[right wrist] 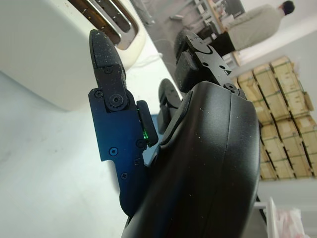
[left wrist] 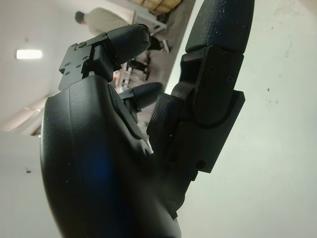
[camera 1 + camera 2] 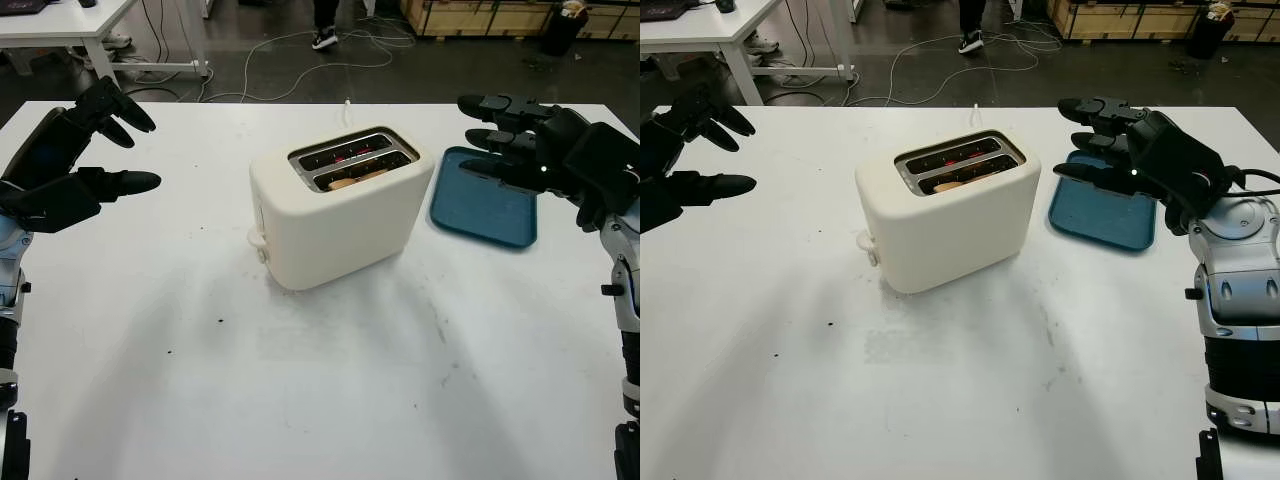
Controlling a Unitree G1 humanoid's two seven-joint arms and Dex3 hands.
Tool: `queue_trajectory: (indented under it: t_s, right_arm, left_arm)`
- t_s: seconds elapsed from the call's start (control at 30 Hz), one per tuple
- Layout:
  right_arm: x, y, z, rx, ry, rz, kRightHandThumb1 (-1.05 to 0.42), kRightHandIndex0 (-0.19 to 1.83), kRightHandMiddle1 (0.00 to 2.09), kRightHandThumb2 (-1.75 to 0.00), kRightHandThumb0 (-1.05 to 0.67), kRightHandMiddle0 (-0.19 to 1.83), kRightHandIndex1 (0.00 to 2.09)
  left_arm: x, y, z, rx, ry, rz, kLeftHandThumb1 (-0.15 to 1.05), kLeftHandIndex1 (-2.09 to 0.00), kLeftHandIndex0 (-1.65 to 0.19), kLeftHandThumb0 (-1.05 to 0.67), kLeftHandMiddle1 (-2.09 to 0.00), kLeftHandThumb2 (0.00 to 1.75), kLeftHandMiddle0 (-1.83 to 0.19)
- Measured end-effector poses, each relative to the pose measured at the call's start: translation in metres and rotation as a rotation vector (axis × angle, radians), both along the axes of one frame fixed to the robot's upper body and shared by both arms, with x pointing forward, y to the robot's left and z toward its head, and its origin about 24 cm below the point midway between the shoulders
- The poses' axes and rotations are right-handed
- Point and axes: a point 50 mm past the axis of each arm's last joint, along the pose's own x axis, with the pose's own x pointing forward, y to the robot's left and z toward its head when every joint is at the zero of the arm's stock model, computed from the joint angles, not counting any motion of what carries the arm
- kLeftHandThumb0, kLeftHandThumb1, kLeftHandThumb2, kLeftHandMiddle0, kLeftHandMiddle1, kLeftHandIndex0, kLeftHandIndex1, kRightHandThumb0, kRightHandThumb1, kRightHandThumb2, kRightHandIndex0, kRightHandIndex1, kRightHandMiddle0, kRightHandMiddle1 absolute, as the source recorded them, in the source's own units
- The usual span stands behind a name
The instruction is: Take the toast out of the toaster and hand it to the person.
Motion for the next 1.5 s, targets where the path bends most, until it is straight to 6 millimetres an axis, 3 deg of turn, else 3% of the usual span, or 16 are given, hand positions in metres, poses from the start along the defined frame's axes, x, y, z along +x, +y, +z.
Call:
queue_trajectory:
  t_s: [1.5]
  right_arm:
    - [0.0003,0.0012,0.0028,-0.007,-0.016,0.014,-0.92,0.22,0.00,-0.04,-0.50,0.33,0.22]
  left_arm:
    - [-0.0003,-0.0011,0.0014,0.003,-0.006,-0.004,0.92,-1.56,0.00,-1.05,-1.66,0.24,0.00]
